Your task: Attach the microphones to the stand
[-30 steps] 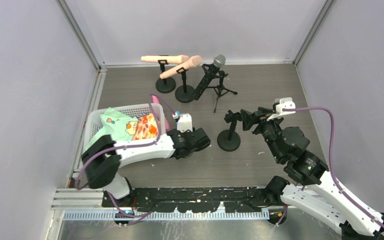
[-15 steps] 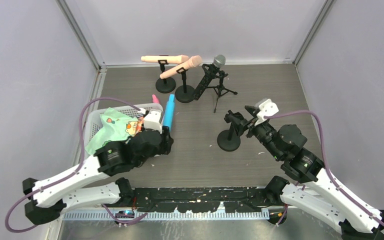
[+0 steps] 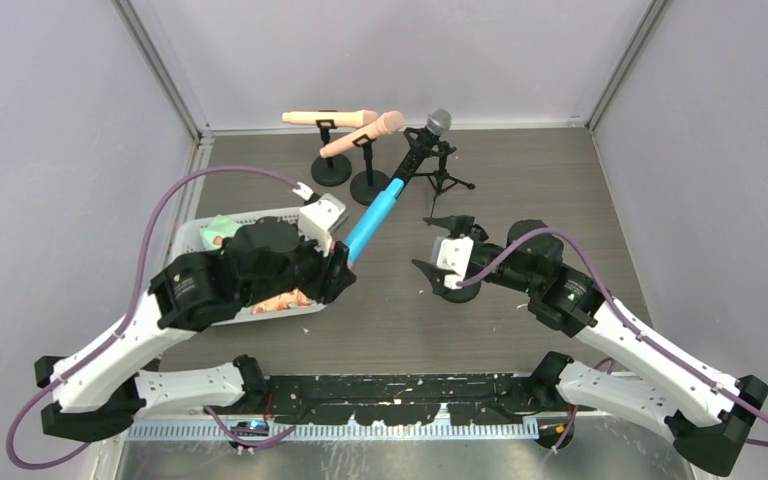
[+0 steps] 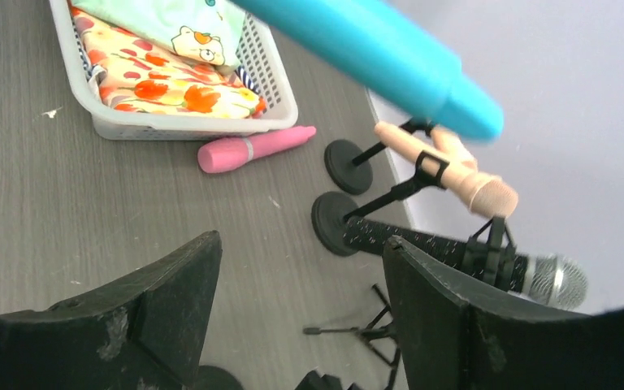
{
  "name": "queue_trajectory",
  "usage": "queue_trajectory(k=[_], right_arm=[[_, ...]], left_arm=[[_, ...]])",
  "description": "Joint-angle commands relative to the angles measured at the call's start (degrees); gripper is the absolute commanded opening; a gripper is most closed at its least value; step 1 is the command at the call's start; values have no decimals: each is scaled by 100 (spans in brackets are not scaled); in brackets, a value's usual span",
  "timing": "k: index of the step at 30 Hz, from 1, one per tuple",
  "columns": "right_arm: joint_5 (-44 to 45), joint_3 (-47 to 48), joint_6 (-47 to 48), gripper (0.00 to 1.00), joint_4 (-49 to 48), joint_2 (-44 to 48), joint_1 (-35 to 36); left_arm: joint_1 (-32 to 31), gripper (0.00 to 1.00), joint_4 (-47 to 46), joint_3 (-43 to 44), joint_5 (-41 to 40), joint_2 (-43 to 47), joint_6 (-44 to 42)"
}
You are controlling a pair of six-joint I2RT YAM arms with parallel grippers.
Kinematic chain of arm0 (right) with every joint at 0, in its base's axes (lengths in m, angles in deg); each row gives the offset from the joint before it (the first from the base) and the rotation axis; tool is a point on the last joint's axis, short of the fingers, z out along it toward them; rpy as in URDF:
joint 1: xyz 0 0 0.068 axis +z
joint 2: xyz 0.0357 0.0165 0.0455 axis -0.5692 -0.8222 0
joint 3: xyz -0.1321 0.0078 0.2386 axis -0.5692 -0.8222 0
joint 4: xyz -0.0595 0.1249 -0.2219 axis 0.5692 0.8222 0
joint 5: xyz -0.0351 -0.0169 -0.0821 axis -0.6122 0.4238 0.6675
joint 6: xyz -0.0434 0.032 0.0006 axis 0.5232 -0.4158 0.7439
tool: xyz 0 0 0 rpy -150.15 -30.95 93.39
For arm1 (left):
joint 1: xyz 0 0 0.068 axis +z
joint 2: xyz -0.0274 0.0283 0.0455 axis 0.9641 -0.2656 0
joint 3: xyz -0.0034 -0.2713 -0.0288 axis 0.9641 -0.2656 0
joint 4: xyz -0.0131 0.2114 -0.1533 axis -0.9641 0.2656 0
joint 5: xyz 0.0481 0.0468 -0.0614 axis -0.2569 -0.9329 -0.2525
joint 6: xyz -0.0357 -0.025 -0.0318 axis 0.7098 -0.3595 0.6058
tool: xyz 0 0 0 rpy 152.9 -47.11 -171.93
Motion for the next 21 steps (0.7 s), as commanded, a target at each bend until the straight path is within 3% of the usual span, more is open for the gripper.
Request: queue_trajectory(k=[1,6,21], right_arm=[[-407,432,1143,78,-365,-12,186],[-51,737,1634,81,-64,-301,531],[552,1587,2394,85,566,-1643,1333]], left_arm=[[662,0,376,480,1248,-495,-499],[1911,0,246,564,3233,-888,-570],[2007,0,854,1301,4324,-1537,-1204]])
